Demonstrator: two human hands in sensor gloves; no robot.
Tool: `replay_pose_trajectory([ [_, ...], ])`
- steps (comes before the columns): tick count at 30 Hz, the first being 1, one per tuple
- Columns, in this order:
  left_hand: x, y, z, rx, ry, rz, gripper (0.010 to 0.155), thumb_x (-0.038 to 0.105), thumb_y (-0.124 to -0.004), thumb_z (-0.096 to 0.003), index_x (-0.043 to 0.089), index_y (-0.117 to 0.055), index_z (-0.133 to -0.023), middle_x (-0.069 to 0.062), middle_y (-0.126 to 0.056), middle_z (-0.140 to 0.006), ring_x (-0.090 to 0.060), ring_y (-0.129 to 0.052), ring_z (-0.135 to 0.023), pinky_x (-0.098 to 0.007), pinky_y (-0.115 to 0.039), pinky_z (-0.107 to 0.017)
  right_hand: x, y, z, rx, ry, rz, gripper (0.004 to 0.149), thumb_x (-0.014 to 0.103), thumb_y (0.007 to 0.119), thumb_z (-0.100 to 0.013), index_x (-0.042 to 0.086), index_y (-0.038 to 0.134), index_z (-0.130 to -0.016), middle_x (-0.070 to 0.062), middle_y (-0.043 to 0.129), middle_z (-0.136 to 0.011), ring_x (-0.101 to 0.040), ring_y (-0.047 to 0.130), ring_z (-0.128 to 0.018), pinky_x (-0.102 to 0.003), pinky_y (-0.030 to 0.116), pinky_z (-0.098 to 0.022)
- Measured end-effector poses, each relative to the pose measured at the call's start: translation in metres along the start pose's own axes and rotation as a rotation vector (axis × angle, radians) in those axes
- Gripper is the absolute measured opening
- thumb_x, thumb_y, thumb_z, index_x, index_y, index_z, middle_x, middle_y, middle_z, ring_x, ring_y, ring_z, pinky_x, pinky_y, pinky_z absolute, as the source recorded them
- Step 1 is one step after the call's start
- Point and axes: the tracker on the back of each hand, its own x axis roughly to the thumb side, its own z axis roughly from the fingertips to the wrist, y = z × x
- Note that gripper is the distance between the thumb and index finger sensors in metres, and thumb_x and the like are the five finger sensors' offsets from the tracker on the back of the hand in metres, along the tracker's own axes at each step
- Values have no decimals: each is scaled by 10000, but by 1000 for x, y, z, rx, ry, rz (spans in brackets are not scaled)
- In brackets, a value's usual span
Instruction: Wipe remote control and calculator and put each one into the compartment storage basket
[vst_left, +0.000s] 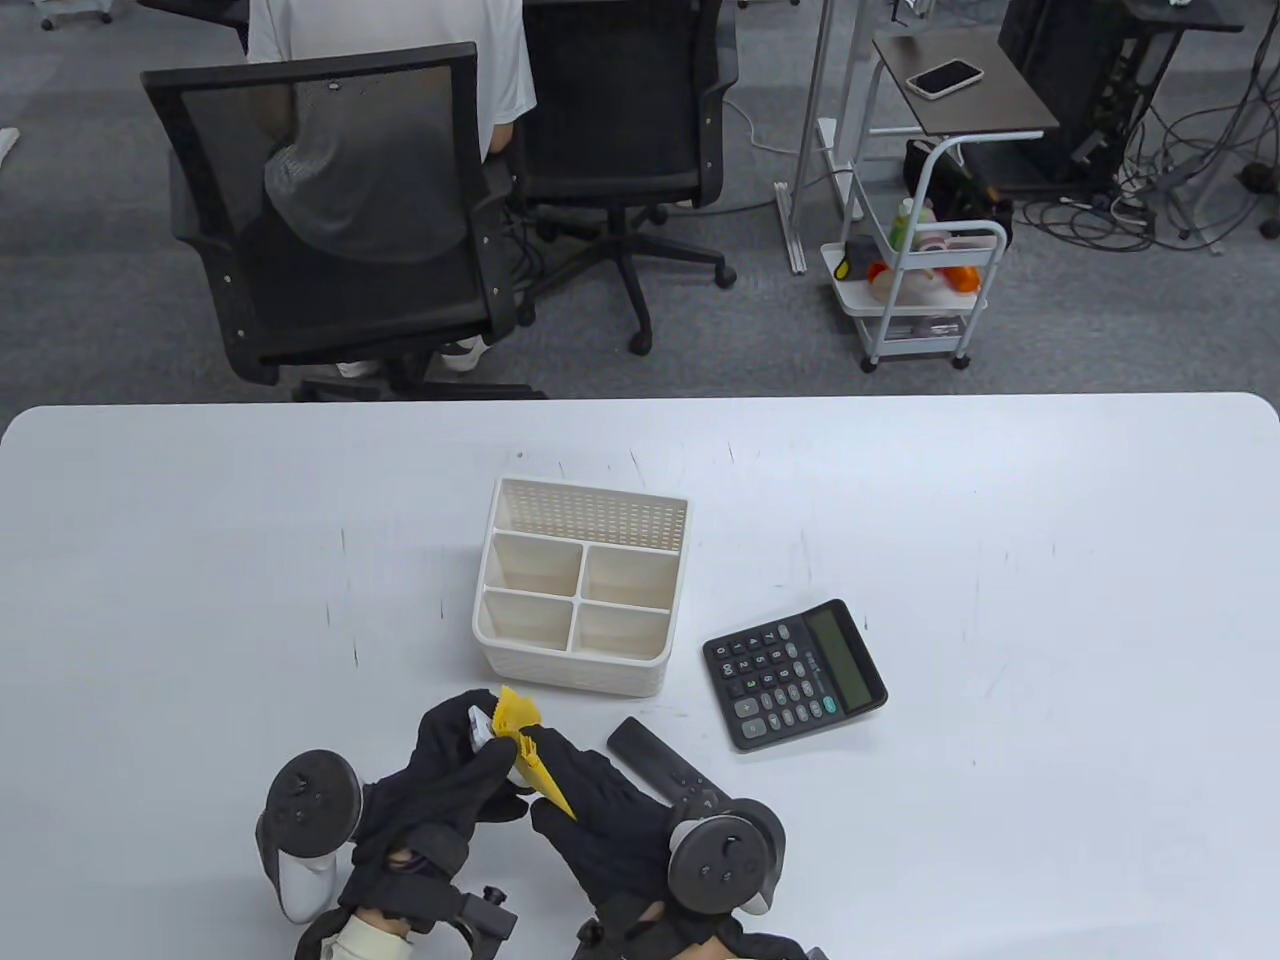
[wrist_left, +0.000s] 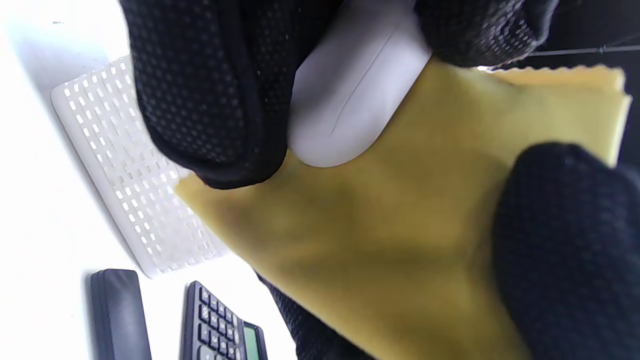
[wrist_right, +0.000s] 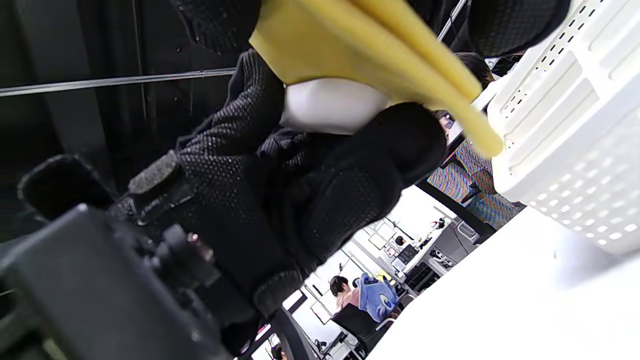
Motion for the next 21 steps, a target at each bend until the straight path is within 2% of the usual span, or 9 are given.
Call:
replay_pose_trajectory([
  [9,-4,3,-2,-43,26,-27,649,616,-731,-510,244,-572,-1017,-61,-913,-921,-239,-1119,-539,-289,-978,-333,3,7,-1,44,5,47,558,281,651,-619,-1,578,-1095,-249,644,-1091,-487,626,-975,-732,567,-598],
  [11,-4,5,-2,-22,17,-15,650,612,-733,-509,241,-568,-1016,-63,-911,-921,-245,-1107,-540,-283,-974,-335,2,7,-1,54,-2,76,559,282,652,-619,4,577,-1097,-252,640,-1093,-489,627,-974,-734,566,-597],
  [16,-8,6,-2,28,17,93,658,564,-730,-532,172,-536,-1023,-132,-879,-929,-287,-1095,-582,-305,-982,-380,2,2,-1,39,-19,82,543,281,663,-612,0,636,-1076,-253,698,-1065,-490,685,-945,-729,585,-592],
  [21,-8,5,-5,-34,-5,102,631,462,-726,-569,100,-476,-1021,-212,-827,-931,-321,-1085,-632,-307,-998,-402,4,3,0,35,-37,124,537,277,665,-612,11,640,-1077,-242,683,-1077,-488,660,-961,-733,579,-594],
])
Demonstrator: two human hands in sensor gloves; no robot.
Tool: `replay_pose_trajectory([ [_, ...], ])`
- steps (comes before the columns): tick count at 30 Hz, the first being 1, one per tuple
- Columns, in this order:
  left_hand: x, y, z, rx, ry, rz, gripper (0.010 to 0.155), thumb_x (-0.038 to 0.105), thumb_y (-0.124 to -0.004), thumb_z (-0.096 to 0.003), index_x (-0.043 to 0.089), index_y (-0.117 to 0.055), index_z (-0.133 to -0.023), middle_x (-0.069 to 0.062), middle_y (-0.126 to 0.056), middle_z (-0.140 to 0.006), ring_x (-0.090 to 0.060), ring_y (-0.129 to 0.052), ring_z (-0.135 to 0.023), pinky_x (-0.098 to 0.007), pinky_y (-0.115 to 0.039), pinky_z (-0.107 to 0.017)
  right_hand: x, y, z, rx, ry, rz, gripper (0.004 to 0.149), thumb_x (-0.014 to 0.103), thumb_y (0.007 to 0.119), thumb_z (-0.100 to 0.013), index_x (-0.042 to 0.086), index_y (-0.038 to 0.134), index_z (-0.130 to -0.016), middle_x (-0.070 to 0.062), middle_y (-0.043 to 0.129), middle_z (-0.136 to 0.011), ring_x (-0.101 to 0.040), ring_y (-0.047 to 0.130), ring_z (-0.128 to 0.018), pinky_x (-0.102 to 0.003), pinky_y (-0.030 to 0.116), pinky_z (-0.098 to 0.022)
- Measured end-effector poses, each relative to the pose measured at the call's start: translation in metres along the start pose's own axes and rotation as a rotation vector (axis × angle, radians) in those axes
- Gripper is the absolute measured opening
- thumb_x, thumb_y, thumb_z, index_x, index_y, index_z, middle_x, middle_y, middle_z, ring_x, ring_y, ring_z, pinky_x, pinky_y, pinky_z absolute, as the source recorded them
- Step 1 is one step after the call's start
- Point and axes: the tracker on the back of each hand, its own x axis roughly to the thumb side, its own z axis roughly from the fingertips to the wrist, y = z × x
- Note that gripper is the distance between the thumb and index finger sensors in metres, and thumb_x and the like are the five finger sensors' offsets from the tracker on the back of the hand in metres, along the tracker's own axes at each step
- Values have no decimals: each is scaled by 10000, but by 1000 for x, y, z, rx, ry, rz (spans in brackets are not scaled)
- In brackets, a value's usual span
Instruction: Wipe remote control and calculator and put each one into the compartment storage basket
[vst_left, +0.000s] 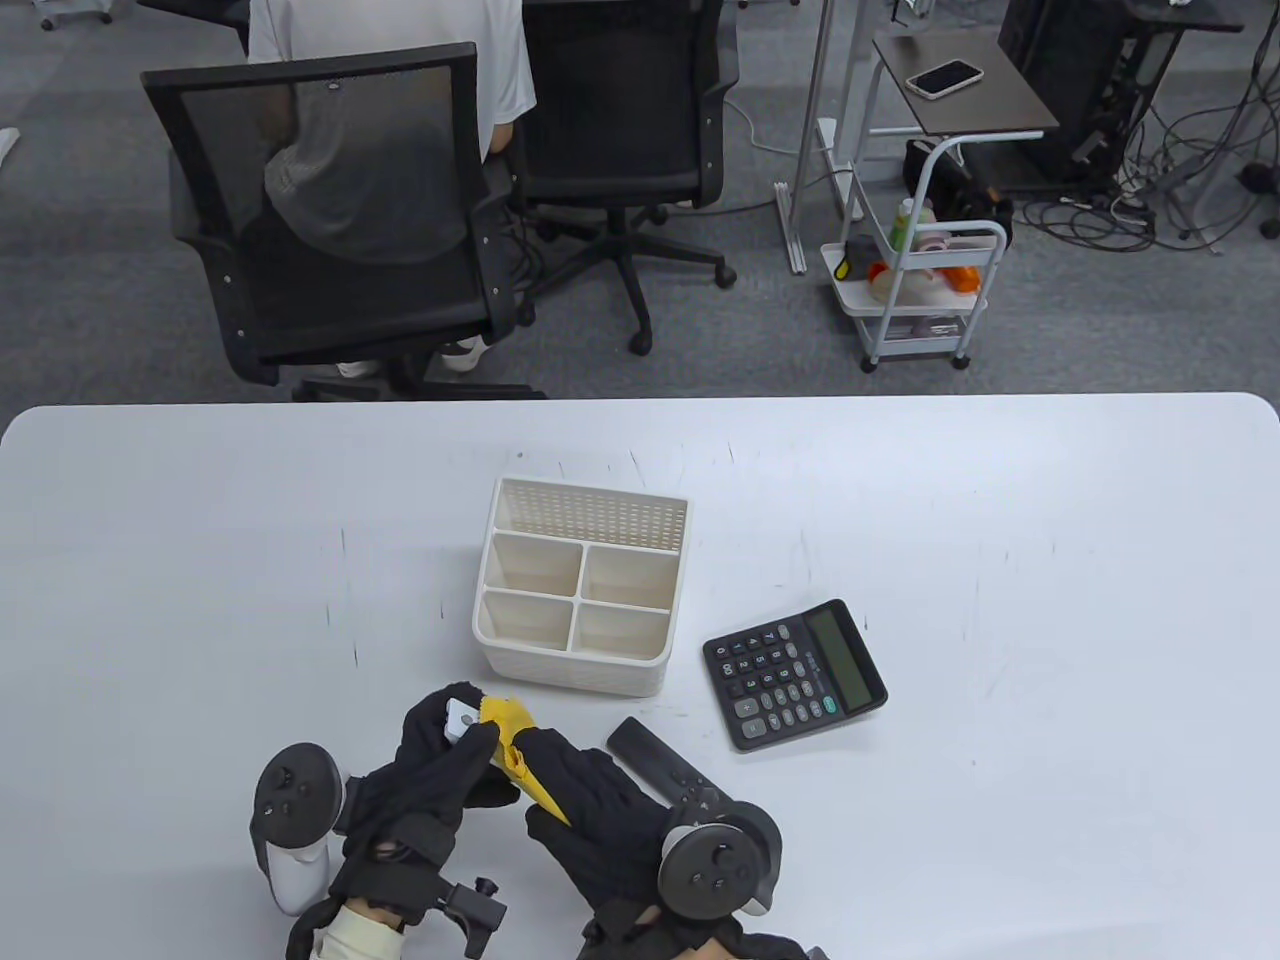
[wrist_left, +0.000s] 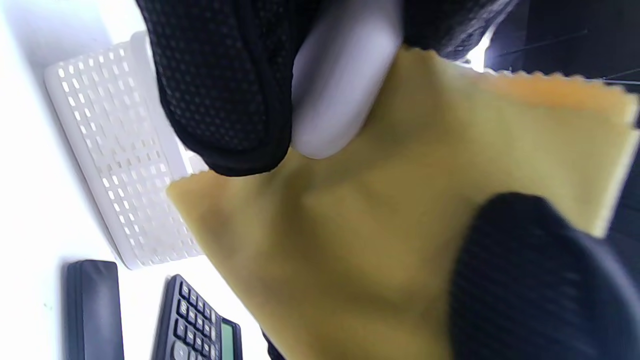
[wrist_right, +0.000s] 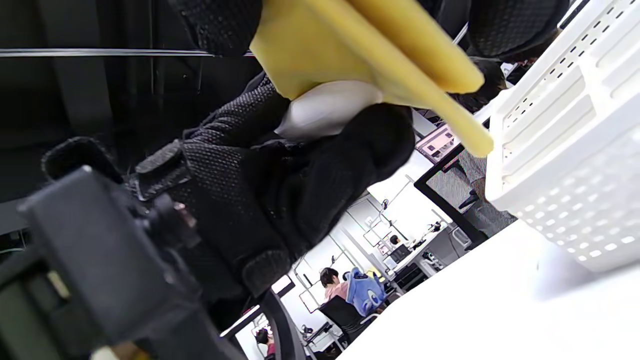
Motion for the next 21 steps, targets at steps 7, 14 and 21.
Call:
replay_pose_trajectory([
  [7,-6,-4,0,-65,27,219,533,417,-613,-620,120,-464,-1036,-241,-772,-973,-337,-1063,-665,-310,-986,-439,2,-3,0,-12,-46,220,536,275,666,-612,34,615,-1088,-227,632,-1107,-483,630,-979,-735,568,-597],
  [14,-2,-3,2,-59,4,161,520,428,-543,-628,180,-441,-1073,-195,-633,-1012,-272,-990,-685,-263,-931,-491,-1,-4,2,-56,35,112,547,273,667,-611,1,616,-1083,-268,653,-1079,-499,672,-949,-723,586,-595],
  [21,3,-10,-2,-97,-21,87,476,343,-726,-552,294,-606,-1010,-164,-715,-951,-186,-1015,-581,-198,-938,-409,-11,-13,3,-149,144,-57,552,267,659,-613,-14,599,-1084,-282,644,-1076,-499,732,-909,-666,665,-573],
])
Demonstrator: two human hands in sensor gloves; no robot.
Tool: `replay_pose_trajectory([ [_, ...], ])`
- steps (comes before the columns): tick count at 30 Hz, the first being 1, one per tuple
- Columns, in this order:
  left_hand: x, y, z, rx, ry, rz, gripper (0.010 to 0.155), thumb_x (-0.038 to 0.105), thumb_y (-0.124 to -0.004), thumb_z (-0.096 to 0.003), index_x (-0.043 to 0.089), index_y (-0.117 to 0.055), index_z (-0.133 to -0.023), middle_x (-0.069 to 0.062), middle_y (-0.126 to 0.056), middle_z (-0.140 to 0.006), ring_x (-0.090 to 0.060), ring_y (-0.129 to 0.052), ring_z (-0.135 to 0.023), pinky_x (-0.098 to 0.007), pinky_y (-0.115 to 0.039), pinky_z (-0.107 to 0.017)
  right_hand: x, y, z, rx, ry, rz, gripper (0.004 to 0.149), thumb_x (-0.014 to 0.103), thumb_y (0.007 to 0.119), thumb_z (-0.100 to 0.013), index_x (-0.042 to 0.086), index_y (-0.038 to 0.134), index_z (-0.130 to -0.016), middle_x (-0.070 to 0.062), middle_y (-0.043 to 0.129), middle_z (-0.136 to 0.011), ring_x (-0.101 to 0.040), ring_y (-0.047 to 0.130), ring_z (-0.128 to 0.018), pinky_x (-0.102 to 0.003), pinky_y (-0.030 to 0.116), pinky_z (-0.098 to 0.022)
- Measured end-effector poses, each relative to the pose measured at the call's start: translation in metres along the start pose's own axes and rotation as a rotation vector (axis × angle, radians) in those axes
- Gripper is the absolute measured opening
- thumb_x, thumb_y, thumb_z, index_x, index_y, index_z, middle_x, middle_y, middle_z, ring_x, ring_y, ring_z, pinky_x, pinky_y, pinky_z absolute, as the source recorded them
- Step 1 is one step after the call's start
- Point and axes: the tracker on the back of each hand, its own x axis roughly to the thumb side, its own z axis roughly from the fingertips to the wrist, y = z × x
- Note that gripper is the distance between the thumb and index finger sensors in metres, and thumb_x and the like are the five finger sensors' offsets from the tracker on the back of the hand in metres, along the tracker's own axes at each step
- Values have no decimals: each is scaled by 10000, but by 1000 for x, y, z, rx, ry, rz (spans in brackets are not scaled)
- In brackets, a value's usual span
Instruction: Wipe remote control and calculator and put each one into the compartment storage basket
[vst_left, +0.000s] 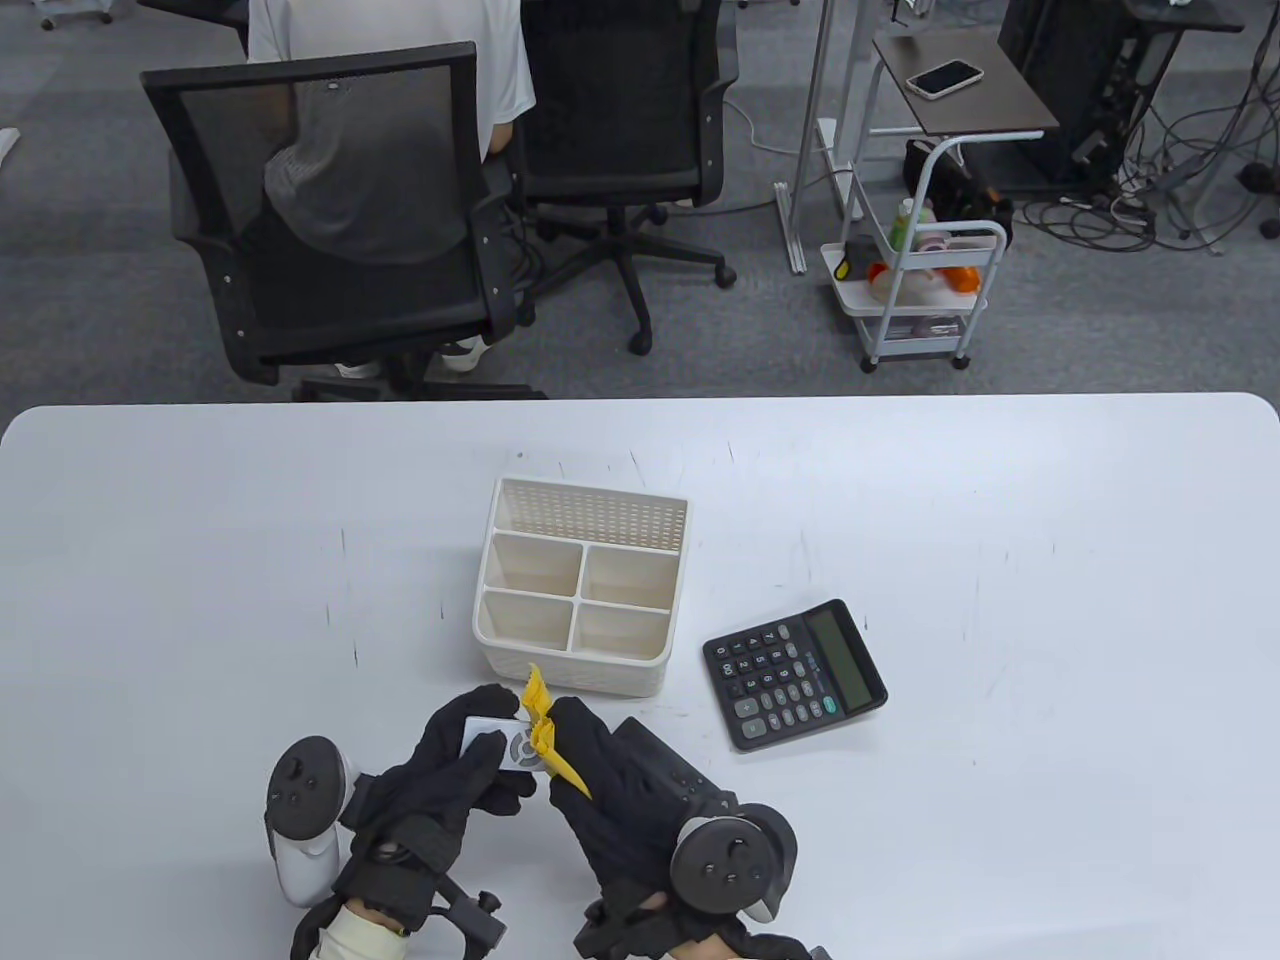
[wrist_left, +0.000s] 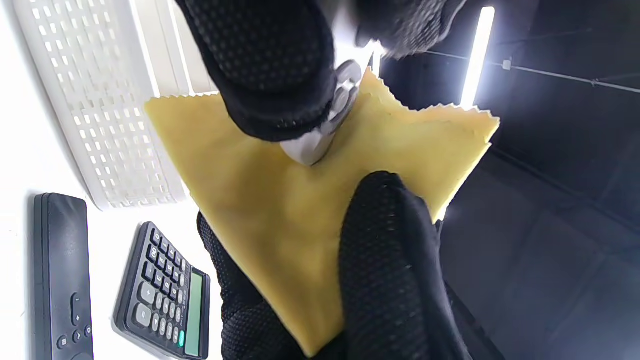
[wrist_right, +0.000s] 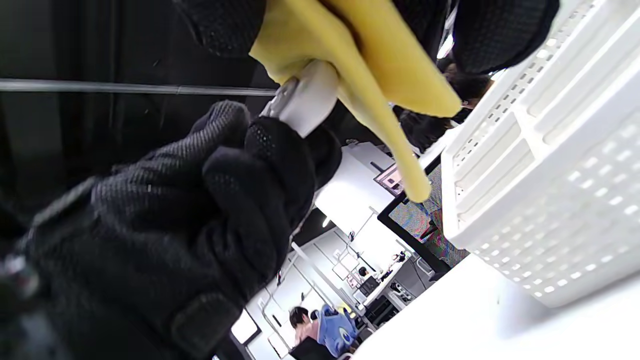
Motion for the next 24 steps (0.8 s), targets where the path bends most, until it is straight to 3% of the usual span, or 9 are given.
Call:
replay_pose_trajectory([
  [4,2,-2,-1,-31,-26,-19,443,304,-786,-531,373,-656,-949,-150,-755,-975,-241,-1027,-612,-246,-957,-432,-8,-4,-2,-8,92,-134,551,262,653,-616,-43,613,-1073,-304,688,-1040,-468,831,-832,-621,714,-550],
  [8,2,4,0,82,-27,-114,431,301,-818,-514,390,-708,-920,-107,-780,-966,-246,-1030,-619,-256,-961,-436,-9,-7,-4,3,116,-188,552,263,655,-615,-64,634,-1060,-328,710,-1013,-464,869,-784,-608,733,-533],
  [11,9,8,1,97,-60,-259,434,328,-840,-495,382,-740,-914,-91,-819,-924,-205,-1041,-596,-239,-964,-410,-6,-8,-4,-5,92,-182,550,271,656,-615,-52,645,-1060,-322,701,-1026,-493,844,-799,-629,712,-541],
  [14,13,6,1,47,-111,-304,435,331,-864,-479,378,-768,-901,-82,-847,-906,-197,-1058,-576,-237,-976,-390,-4,-7,-4,-2,76,-189,544,273,654,-616,-37,647,-1063,-307,693,-1040,-507,800,-835,-648,683,-556],
  [18,12,0,-1,-23,-136,-206,433,319,-879,-471,375,-781,-889,-74,-852,-910,-213,-1065,-573,-246,-982,-390,-9,-6,-5,21,98,-255,545,274,645,-619,-39,639,-1065,-302,696,-1035,-471,830,-818,-627,705,-551],
  [24,18,2,2,100,-152,-347,436,316,-881,-467,373,-790,-890,-80,-865,-902,-215,-1071,-561,-252,-985,-383,-15,-8,-7,35,169,-267,544,265,649,-618,-65,658,-1050,-316,759,-980,-448,892,-741,-602,741,-521],
])
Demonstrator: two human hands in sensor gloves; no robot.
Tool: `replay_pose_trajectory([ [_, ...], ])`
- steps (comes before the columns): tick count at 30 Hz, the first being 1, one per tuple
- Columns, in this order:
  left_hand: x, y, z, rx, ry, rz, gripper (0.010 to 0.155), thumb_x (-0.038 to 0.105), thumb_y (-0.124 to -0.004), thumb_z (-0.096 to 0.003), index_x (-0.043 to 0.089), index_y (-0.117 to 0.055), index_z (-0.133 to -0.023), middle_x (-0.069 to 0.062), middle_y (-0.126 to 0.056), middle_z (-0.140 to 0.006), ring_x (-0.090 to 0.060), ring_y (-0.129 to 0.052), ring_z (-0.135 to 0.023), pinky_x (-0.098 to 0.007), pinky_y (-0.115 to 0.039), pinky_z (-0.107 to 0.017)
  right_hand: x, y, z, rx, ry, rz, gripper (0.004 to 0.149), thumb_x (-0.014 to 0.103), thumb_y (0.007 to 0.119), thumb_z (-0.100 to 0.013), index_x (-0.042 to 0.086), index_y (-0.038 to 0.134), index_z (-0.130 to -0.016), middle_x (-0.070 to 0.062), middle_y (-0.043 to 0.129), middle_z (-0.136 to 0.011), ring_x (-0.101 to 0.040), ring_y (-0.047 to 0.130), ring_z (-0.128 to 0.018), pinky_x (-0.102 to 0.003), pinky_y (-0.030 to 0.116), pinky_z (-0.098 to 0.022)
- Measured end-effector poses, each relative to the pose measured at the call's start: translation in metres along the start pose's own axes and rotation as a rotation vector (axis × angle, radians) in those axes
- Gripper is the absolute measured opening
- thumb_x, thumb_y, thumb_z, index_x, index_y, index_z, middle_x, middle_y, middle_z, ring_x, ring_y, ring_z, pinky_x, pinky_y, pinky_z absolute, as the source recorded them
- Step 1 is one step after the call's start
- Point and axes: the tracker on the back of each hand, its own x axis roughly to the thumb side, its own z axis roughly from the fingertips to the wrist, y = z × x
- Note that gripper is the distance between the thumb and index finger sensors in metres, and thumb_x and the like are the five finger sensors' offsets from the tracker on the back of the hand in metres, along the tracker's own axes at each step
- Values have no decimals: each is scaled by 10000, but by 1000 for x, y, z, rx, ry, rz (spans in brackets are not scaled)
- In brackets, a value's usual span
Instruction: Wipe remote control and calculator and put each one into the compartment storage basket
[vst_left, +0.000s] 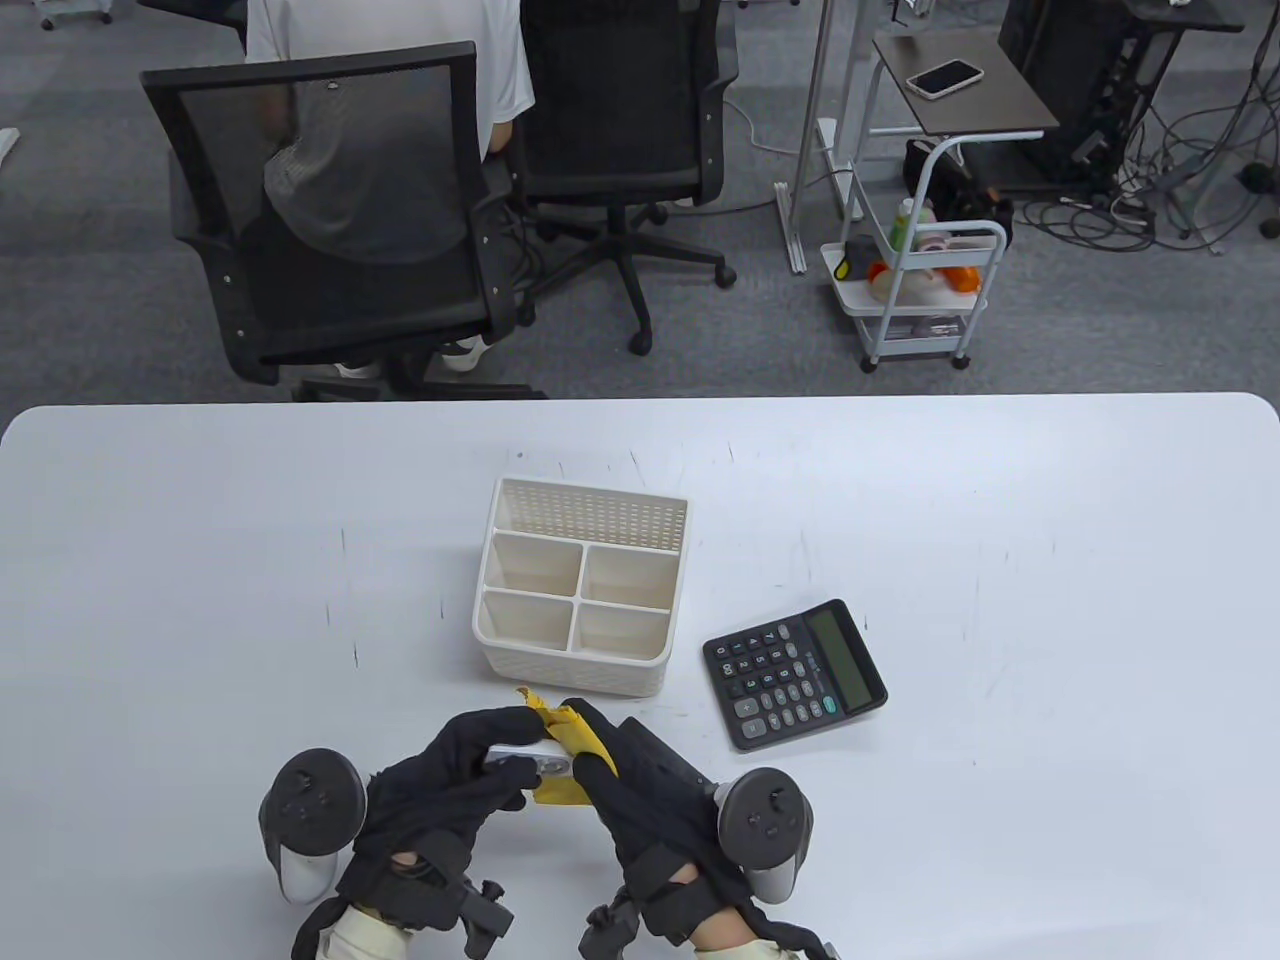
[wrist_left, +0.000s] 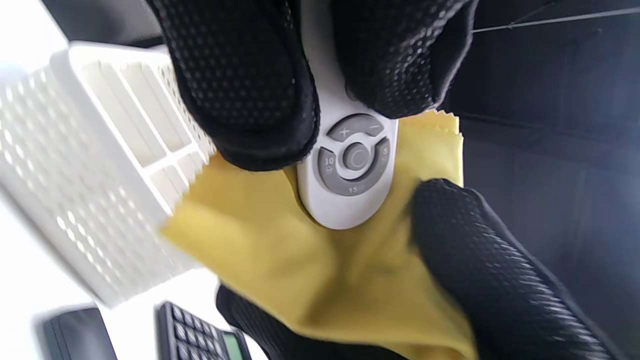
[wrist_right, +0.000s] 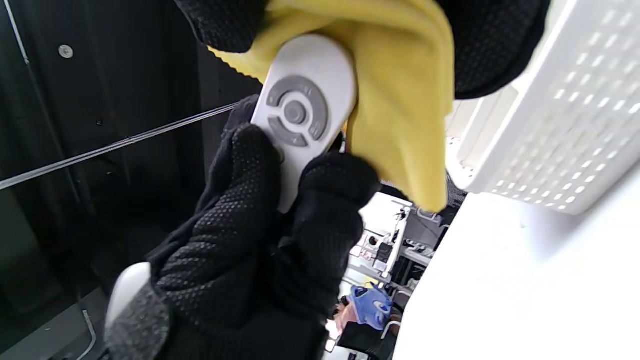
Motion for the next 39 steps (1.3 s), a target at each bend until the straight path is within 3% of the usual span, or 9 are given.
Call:
replay_pose_trajectory([
  [11,18,16,-15,166,-26,-228,447,313,-846,-501,334,-760,-939,-100,-847,-920,-219,-1063,-583,-255,-982,-397,-3,-9,-1,-41,16,25,521,254,663,-610,-64,709,-1020,-303,803,-934,-402,929,-697,-591,752,-509],
  [20,41,19,-86,91,-20,-675,474,286,-800,-522,316,-722,-988,-98,-822,-975,-257,-1058,-647,-287,-982,-445,-5,-28,-2,-136,22,119,522,254,666,-609,-64,709,-1021,-302,805,-935,-403,927,-698,-593,749,-510],
  [25,25,5,-123,20,20,-916,466,332,-833,-507,385,-750,-962,-14,-858,-978,-230,-1046,-681,-323,-956,-462,-10,-36,-1,-157,31,125,524,256,668,-607,-61,706,-1024,-304,790,-946,-412,919,-709,-613,730,-522],
  [32,-14,-8,-153,2,50,-1049,446,369,-872,-478,453,-797,-909,16,-856,-963,-180,-1028,-684,-297,-944,-481,-12,-35,-2,-121,14,206,527,257,668,-608,-60,704,-1027,-301,792,-949,-416,916,-715,-623,720,-529],
  [39,-33,-21,-162,-106,37,-1195,467,427,-820,-508,477,-723,-962,122,-829,-1004,-242,-761,-995,-491,-712,-708,-13,-36,-2,-133,23,266,527,261,670,-609,-56,706,-1028,-296,796,-950,-419,916,-717,-628,712,-535],
])
